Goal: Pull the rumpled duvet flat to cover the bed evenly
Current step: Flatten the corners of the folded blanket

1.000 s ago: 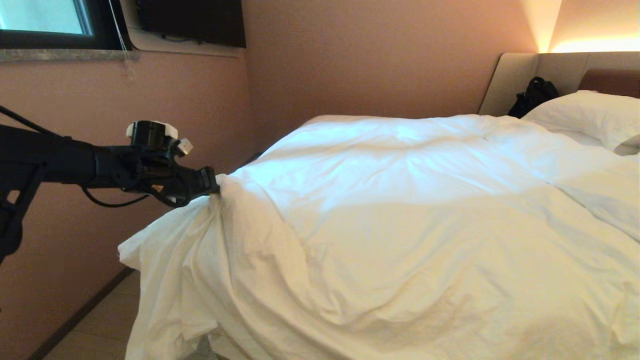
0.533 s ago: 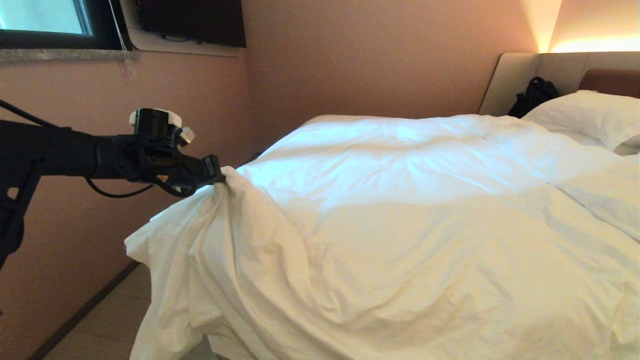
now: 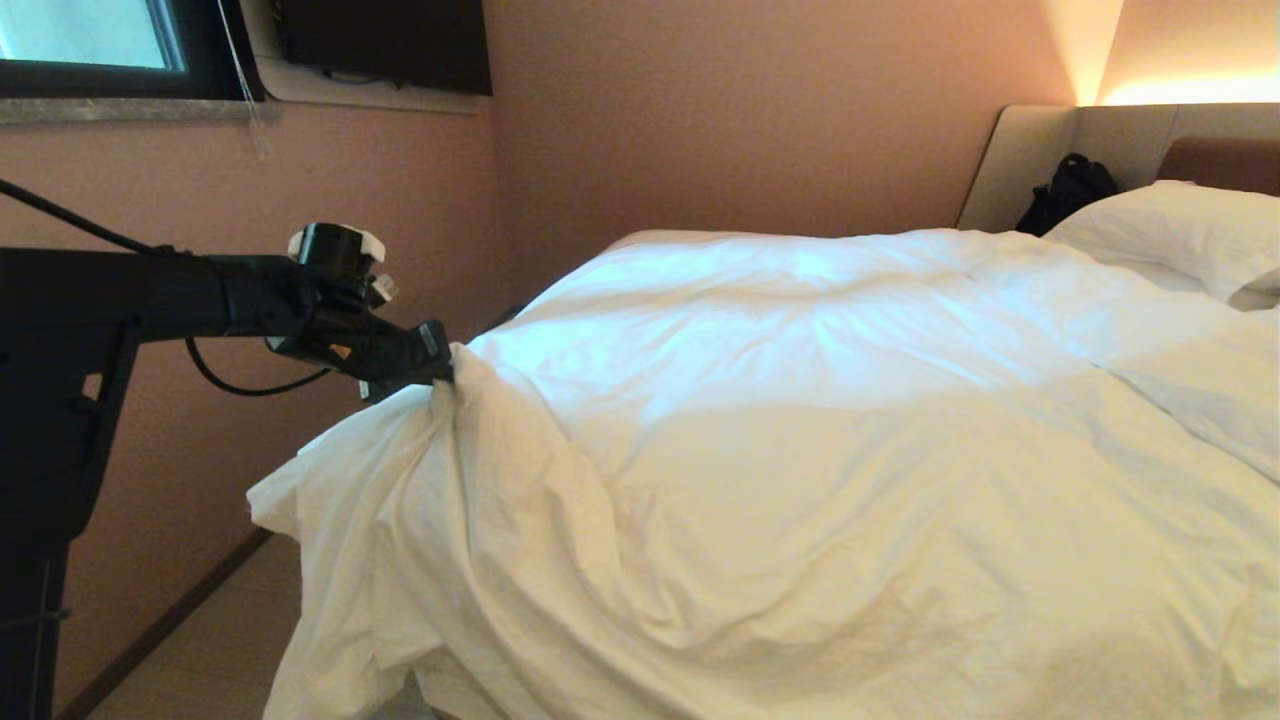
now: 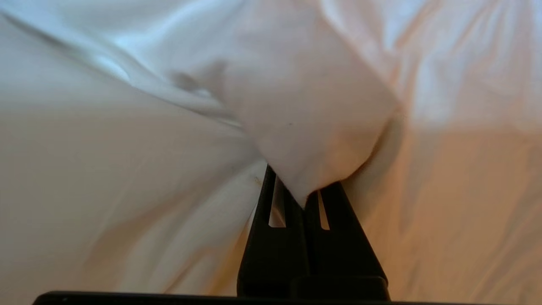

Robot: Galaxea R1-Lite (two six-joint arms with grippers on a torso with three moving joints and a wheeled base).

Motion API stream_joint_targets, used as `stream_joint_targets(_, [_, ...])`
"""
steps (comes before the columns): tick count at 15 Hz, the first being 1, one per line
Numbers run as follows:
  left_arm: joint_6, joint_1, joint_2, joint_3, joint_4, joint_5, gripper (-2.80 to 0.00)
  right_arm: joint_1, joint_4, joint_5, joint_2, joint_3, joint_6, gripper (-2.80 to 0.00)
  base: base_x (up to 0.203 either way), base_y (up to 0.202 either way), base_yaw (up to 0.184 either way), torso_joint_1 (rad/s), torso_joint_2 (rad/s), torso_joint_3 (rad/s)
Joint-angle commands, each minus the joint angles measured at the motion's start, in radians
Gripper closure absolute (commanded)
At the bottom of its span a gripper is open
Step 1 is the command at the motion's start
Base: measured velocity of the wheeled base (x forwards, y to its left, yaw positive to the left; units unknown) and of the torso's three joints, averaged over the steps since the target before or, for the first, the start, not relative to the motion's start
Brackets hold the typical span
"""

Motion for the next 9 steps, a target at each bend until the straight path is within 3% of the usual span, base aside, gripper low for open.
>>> stream_joint_targets(1, [-0.004, 0.000, 0.061, -0.037, 0.053, -0.001, 0.00, 0.000, 0.000, 0.001, 0.001, 0.000, 0.000, 0.00, 0.000, 0.000, 0.000, 0.000, 0.00, 0.000])
stream_joint_targets(9, [-0.008, 0.000, 0.066, -0.031, 0.078, -0.001, 0.00, 0.000, 0.000, 0.001, 0.001, 0.000, 0.000, 0.00, 0.000, 0.000, 0.000, 0.000, 0.00, 0.000])
